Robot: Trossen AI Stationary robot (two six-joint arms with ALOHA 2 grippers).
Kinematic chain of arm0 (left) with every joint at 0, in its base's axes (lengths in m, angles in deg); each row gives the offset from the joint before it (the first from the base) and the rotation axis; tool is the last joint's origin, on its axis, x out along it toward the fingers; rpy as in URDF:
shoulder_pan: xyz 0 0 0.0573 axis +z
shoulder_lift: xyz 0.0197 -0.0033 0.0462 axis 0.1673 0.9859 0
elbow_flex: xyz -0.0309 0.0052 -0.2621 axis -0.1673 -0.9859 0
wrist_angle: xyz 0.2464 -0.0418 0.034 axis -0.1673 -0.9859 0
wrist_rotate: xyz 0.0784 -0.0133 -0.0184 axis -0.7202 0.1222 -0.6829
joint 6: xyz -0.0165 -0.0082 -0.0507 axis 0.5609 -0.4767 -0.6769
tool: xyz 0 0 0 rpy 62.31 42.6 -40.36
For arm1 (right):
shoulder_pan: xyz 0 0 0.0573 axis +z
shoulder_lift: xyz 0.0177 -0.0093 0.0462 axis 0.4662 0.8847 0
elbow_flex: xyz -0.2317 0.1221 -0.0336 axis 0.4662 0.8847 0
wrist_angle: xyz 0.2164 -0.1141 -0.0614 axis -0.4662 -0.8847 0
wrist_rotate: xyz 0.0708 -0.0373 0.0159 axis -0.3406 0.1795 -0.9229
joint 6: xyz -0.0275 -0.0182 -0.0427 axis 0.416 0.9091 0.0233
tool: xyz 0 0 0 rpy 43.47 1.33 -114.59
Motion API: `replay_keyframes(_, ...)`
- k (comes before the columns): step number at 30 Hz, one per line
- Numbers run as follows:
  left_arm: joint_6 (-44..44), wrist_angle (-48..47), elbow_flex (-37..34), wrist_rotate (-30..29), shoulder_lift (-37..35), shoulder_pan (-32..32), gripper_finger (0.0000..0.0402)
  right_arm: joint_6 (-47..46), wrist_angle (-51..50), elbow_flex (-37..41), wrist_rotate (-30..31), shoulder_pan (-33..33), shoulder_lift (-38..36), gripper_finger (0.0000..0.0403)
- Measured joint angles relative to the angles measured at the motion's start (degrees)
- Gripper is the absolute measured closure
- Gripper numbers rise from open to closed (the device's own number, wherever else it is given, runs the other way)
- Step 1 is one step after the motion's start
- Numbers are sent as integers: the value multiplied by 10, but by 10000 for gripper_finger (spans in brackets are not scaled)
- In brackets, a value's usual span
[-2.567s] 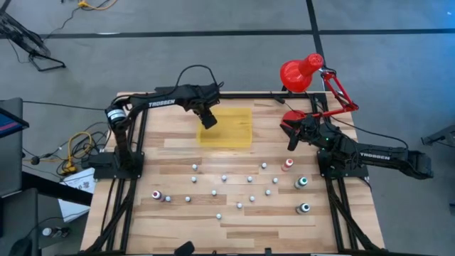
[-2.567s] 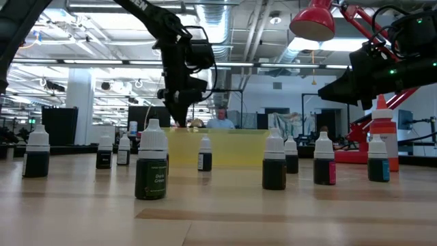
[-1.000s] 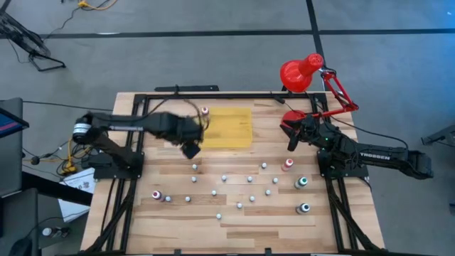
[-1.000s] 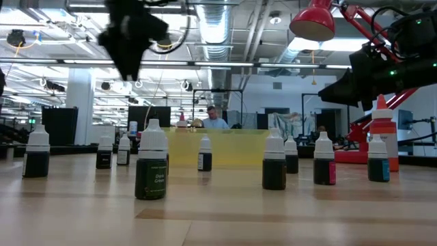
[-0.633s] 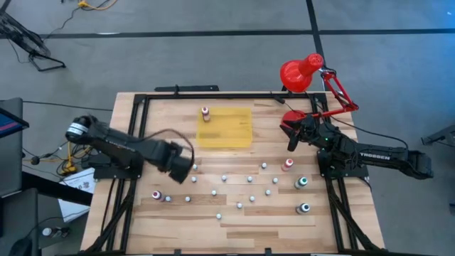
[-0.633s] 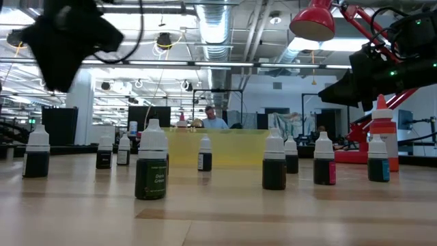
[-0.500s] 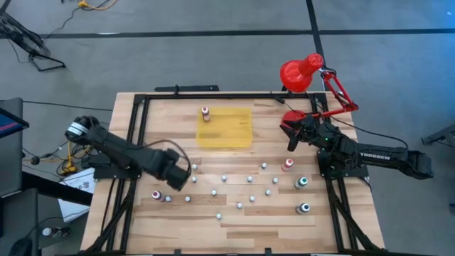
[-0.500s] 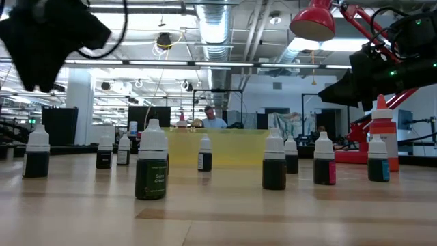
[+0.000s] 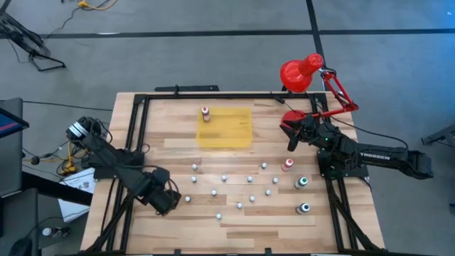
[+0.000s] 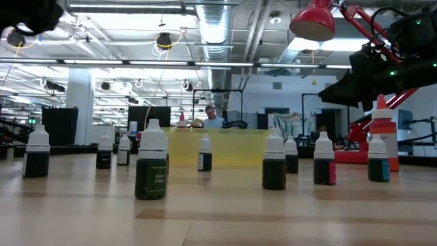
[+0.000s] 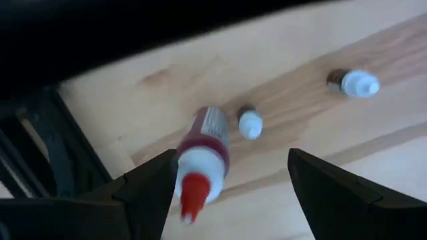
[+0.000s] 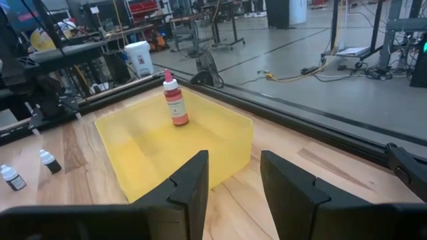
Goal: Pick & Place food coloring
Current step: Put the large red food coloring in the bin
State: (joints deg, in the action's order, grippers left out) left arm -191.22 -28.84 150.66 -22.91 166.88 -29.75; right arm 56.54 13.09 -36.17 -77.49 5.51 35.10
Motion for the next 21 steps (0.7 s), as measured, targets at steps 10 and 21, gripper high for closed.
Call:
replay_keyframes(10,-68,8,-15,-10,8,-42,122,0,0,0,0,0,0,276)
replay_keyframes(21,-61,20,-24,-24,8,-43,173,0,0,0,0,0,0,276)
